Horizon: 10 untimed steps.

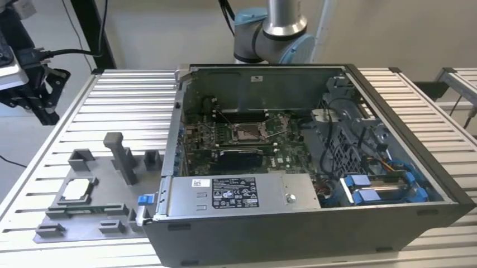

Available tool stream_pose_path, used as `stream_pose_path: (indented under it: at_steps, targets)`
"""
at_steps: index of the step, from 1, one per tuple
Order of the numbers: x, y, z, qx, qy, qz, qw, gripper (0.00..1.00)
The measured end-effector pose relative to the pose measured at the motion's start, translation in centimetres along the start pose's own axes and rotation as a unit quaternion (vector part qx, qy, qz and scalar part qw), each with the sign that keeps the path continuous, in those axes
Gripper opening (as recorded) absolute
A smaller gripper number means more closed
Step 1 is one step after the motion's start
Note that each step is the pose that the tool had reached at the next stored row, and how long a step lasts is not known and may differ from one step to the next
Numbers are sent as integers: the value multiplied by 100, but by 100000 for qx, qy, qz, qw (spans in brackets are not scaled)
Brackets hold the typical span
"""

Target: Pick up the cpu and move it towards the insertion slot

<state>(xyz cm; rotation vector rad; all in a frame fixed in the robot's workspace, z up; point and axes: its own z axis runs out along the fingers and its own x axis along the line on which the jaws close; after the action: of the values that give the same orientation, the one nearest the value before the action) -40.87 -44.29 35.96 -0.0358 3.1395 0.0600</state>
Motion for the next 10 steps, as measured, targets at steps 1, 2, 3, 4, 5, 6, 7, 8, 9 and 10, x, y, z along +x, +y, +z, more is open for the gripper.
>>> stream_pose_path:
  at_steps: [1, 2, 3, 4, 5, 6, 7, 8, 9, 10]
  targets:
    - [0, 0, 0, -1, -2, -2, 100000, 0]
    - [0, 0, 0, 0, 0, -4, 100000, 0]
    - [0, 0, 0, -1, -1, -5, 100000, 0]
    - [0, 0, 0, -1, -1, -9, 100000, 0]
    - [0, 0, 0, 0, 1, -7, 100000, 0]
    - [0, 0, 0, 0, 1, -8, 100000, 0]
    - [0, 0, 0, 0, 1, -8, 100000, 0]
    - [0, 0, 0, 0, -2, -12, 100000, 0]
    - [0, 0, 0, 0, 0, -14, 100000, 0]
    - [0, 0, 0, -2, 0, -14, 100000, 0]
